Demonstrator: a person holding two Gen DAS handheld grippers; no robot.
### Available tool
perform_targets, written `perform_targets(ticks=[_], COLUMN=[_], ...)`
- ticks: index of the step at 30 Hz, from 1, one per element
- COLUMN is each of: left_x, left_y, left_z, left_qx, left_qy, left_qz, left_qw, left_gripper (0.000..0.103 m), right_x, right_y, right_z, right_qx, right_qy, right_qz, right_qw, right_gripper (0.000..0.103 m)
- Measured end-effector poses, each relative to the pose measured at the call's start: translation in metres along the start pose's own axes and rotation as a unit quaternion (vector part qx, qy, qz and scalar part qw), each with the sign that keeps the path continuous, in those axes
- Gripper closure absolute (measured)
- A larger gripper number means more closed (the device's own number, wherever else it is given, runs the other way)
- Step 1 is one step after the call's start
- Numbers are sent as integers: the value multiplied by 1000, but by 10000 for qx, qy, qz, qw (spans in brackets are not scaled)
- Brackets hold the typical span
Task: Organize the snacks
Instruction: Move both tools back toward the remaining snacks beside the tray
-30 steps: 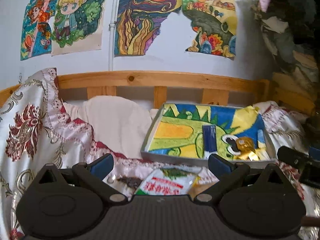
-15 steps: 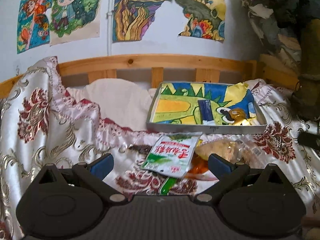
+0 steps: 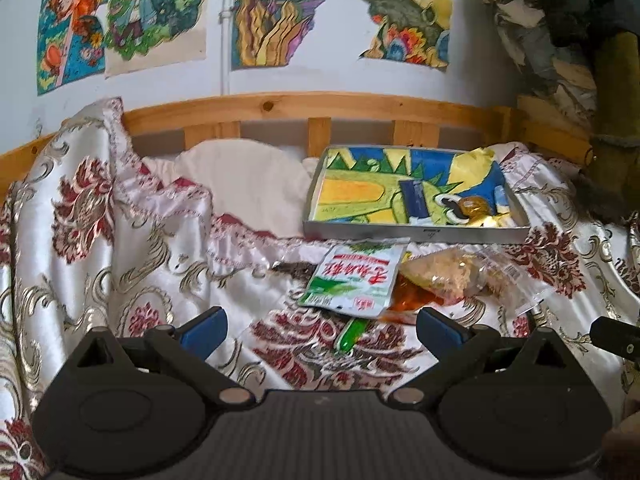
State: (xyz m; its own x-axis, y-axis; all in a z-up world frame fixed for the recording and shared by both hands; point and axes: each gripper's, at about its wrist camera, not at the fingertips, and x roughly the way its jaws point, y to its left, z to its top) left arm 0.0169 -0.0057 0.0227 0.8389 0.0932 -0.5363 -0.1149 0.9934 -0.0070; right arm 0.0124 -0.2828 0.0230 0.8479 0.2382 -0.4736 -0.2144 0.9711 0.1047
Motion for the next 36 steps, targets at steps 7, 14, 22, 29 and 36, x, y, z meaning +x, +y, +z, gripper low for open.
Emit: perform_targets(ticks=[7, 14, 22, 29, 36], left_x=[2, 6, 29, 54, 75], left_y=[0, 1, 1, -15, -26], left_z=[-1, 1, 14, 25, 33], left_qx=[4, -127, -303, 282, 739], left_qy=[118, 82, 185, 59, 47], left_qz=[44, 138, 107, -184, -338], left_qw=[9999, 9998, 9993, 9994, 9967], left_gripper=[1, 0, 1, 1, 1], right_x=[5, 18, 46, 85, 120], right_y=[2, 8, 13, 1, -8], right_z=[0, 5, 28, 54, 55], right_qx=[-109, -370, -684, -955, -1060], right_qy=[143, 385, 518, 424, 530], right_qz=[-12, -4, 105, 81, 99], right_qw=[9998, 9986, 9963, 9945, 9929], right_gripper=[1, 1, 1, 1, 1])
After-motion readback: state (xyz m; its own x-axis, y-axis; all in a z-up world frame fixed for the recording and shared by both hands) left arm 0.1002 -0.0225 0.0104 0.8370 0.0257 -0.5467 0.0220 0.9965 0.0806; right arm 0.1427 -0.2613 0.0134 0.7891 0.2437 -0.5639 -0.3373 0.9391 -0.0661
